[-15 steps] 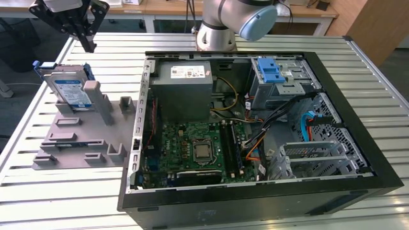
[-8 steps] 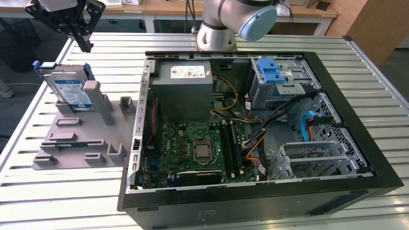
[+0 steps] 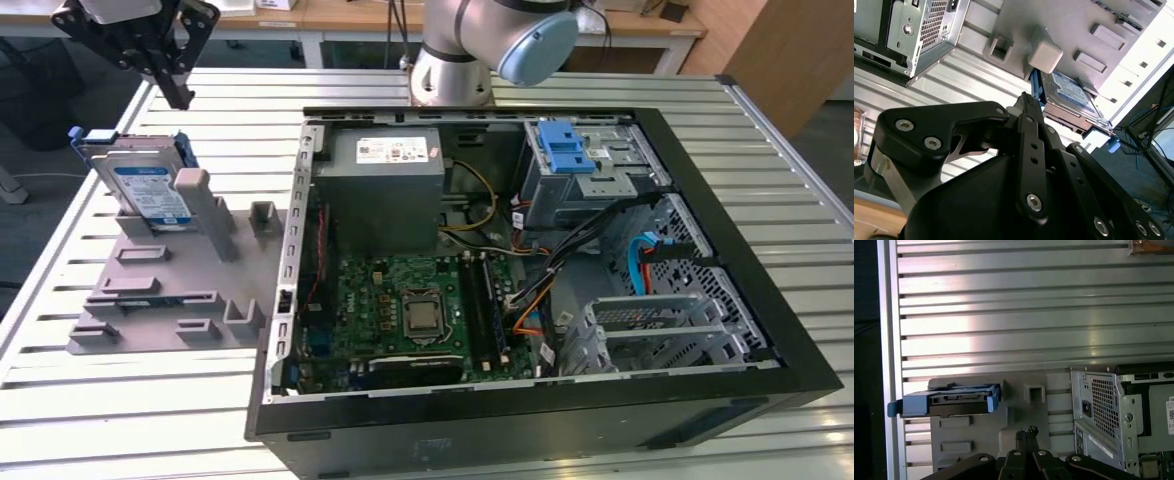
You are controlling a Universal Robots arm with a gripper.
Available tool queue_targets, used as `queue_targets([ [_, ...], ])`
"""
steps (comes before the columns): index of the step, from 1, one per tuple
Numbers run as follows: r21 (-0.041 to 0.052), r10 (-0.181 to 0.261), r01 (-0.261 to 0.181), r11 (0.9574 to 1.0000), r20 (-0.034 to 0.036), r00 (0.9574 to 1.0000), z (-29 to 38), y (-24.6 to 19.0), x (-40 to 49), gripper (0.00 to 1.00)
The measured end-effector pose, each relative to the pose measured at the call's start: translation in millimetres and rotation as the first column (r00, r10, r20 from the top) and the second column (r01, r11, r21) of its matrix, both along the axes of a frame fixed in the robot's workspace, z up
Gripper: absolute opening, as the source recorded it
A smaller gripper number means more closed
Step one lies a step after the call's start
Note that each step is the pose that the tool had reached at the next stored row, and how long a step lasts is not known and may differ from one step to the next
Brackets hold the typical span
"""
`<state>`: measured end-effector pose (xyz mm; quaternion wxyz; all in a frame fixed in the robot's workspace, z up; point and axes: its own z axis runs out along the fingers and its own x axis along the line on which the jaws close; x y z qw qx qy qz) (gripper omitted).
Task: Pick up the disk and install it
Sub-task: 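Reach for the disk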
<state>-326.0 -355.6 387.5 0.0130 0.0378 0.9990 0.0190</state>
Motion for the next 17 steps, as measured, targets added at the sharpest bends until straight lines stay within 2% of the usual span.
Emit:
queue_targets([
  [3,-0.0077,0.007,-0.007,0.9999,-0.0058,1.0000,0.0,0.4,0.0,0.11],
  [6,-0.0078,0.022,-0.022,0.9997,-0.0152,0.9996,-0.1,0.8,-0.3,0.11],
  [8,-0.0079,0.033,-0.033,0.9994,-0.0189,0.9993,-0.2,0.8,-0.8,0.11],
  [17,-0.0078,0.042,-0.042,0.9991,-0.0193,0.9989,-0.8,0.9,-13.5,0.11],
])
